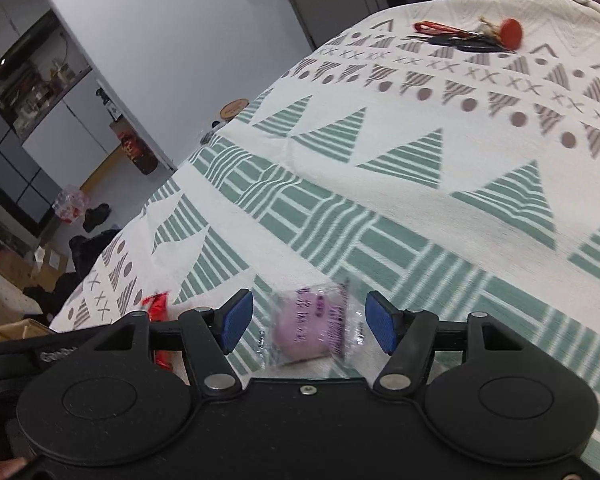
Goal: Organize snacks
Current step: 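Grasp the red candy bar with the left gripper while the right grasps the pink candy, then carry both held candies over the cardboard box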
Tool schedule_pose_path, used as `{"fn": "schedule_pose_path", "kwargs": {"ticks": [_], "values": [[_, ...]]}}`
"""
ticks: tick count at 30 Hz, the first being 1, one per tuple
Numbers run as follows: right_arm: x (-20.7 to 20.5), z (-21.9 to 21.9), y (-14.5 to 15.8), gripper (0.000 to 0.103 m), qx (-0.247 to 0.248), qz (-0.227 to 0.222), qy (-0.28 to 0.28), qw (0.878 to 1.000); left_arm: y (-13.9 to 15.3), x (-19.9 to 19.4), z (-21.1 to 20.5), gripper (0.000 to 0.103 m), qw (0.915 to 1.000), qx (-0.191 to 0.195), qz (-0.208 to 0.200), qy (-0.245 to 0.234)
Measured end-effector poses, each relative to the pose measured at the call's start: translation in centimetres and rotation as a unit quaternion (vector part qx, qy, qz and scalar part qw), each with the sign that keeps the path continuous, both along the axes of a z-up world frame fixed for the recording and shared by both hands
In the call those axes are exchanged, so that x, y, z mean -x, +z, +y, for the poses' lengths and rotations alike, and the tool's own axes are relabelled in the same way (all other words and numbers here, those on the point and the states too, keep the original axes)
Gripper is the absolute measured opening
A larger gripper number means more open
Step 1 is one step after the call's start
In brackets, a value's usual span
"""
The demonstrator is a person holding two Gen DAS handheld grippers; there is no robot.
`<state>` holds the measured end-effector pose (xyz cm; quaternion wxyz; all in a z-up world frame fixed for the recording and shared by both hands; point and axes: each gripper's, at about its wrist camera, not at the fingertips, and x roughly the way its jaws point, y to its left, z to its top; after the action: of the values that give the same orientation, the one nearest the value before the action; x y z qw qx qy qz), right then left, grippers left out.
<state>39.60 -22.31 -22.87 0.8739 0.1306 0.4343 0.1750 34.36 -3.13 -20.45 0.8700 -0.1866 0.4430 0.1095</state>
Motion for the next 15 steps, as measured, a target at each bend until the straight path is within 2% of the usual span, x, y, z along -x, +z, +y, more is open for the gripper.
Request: {"fn": "schedule_pose_path", "kwargs": {"ticks": [1,2,3,5,15], "values": [[0.0,0.4,0.0,0.062,0.006,-0.001,0.004,1.000,0.1,0.1,0.4,0.019,1.0000,-0.002,0.000,0.004],[0.0,0.7,-0.1,0.057,0.015,-0.001,0.011,1.000,0.2,0.1,0.7,0.019,1.0000,-0.004,0.000,0.008],[0.2,1.1,-0.2,0.043,0.023,-0.003,0.021,1.000,0.3,0.2,1.0,0.019,0.9999,-0.006,0.001,0.011],[0.4,1.4,-0.2,0.034,0.022,-0.001,0.043,0.999,0.5,0.4,1.5,0.019,0.9998,-0.010,0.000,0.017],[1.9,1.9,2.2,0.030,0.004,-0.017,0.053,0.998,2.4,2.4,2.3,0.019,0.9994,-0.017,-0.014,0.026]]}}
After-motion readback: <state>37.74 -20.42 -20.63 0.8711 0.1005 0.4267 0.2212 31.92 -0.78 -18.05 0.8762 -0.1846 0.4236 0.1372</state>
